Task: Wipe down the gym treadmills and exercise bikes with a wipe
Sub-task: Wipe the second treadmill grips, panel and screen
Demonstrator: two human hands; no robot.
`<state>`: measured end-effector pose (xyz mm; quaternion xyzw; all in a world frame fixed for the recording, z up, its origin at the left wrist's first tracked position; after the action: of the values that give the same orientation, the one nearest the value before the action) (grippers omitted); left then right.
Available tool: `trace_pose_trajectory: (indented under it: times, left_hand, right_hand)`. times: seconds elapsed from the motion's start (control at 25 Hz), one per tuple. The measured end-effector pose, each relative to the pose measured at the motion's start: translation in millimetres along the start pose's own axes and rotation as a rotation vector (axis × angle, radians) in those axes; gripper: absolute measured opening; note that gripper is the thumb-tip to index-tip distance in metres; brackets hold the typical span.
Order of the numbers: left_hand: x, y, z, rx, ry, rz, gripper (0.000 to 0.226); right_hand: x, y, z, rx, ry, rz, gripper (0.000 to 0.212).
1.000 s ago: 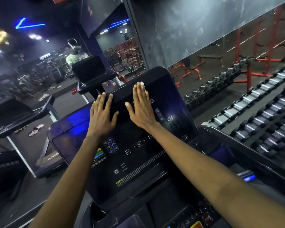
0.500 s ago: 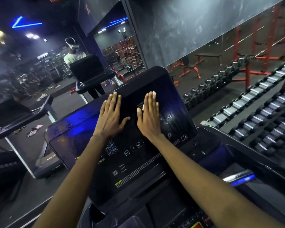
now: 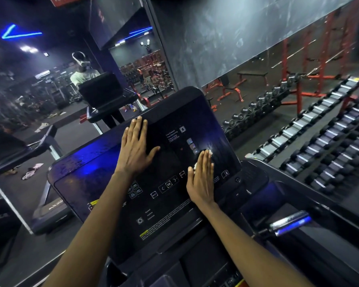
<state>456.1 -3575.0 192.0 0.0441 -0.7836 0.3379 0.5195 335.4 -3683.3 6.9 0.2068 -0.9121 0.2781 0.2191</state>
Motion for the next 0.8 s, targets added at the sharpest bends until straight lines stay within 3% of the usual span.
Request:
trace_pose_trajectory:
  times: [0.2,0.36,0.56,0.8]
  left_hand:
    - [4.1,-1.6,-5.8,0.037,0.011,0.008,0.090]
    - [0.0,-1.6,1.8,0.005,-0.008,-0.002,0.090]
    - [-1.8,-6.1,8.5,0.001,-0.007,0.003,0.091]
    - [-1.6,-6.8,4.3,0.025,-0.003,0.010,0.091]
  right_hand:
    - [-2.2,11.9,7.6,-0.183,-0.057,0.016,0.070]
    - [-6.5,37.5,40.7,-0.175,0.011,-0.024,0.072]
    - [-2.8,53.1,75.6,-0.328,-0.024,-0.016,0.073]
    - [10.1,4.0,66.9,-0.298,-0.141,0.036,0.079]
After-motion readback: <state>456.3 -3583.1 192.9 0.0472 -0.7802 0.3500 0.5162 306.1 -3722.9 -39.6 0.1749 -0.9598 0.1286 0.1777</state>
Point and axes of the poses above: each hand's wrist, its own y-axis away from the middle knuckle, its own x-axis out of the back of the hand, z = x × y, the point moved 5 cm from there along -y, towards the middle knuckle
